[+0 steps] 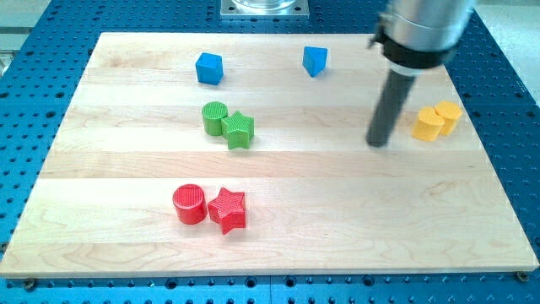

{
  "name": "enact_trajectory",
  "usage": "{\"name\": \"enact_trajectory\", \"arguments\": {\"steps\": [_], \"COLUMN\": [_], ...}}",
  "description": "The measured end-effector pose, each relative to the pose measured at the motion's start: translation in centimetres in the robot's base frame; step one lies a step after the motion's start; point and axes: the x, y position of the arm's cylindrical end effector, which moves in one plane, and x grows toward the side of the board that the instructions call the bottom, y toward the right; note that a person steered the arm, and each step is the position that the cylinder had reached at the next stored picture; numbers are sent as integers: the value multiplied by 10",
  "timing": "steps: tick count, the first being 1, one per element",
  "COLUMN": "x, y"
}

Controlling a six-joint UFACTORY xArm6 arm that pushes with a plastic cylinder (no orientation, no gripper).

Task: Place the blue triangle at the top center of the board

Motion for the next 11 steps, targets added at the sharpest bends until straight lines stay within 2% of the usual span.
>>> {"name": "enact_trajectory", "arguments": {"steps": [1, 2, 4, 5, 6, 7, 8, 9, 10, 11], "x": [53, 106, -47, -102, -140, -136, -161, -152, -152, -179], "y": [-34, -43, -78, -46, -44, -30, -44, -135, -131, -83]}}
